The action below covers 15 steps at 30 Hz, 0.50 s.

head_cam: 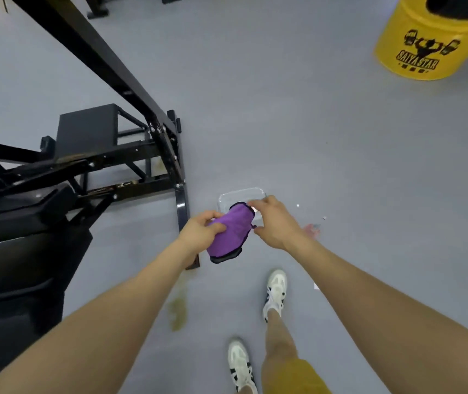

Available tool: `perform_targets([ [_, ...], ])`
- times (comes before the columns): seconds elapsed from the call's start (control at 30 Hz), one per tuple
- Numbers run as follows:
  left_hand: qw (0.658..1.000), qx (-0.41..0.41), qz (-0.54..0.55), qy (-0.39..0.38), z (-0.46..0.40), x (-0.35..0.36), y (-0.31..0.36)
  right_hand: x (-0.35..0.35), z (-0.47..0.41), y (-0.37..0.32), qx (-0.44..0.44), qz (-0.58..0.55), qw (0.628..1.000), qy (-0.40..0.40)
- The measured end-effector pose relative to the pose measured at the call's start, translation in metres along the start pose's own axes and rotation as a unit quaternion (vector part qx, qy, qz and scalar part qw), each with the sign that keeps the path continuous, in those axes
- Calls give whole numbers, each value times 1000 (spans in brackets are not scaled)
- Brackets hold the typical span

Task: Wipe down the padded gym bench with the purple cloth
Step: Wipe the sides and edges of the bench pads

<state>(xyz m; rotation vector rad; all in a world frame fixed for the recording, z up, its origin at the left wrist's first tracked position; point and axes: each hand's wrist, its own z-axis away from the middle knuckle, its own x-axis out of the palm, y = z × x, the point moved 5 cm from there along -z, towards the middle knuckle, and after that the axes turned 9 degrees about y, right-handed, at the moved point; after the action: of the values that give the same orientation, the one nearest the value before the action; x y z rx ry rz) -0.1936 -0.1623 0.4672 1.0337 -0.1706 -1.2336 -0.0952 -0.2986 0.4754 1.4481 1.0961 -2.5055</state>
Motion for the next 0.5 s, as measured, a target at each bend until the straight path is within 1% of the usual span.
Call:
perform_targets([
  [0.13,999,-9,33,-28,-82,2,27,10,-100,6,-42,-6,997,-62],
  [0.3,993,-45,96,-42,-180,11,35,21,-208,29,-30,26,994,-99],
  [0.4,980,-97,173,-23,-242,17,18,41,-268,48,-24,22,993,-117],
  [0.43,975,-116,187,-22,-260,21,6,51,-287,54,-20,17,992,-123],
  [0.5,967,-154,200,-29,-296,29,-21,78,-327,69,16,-1,991,-132],
])
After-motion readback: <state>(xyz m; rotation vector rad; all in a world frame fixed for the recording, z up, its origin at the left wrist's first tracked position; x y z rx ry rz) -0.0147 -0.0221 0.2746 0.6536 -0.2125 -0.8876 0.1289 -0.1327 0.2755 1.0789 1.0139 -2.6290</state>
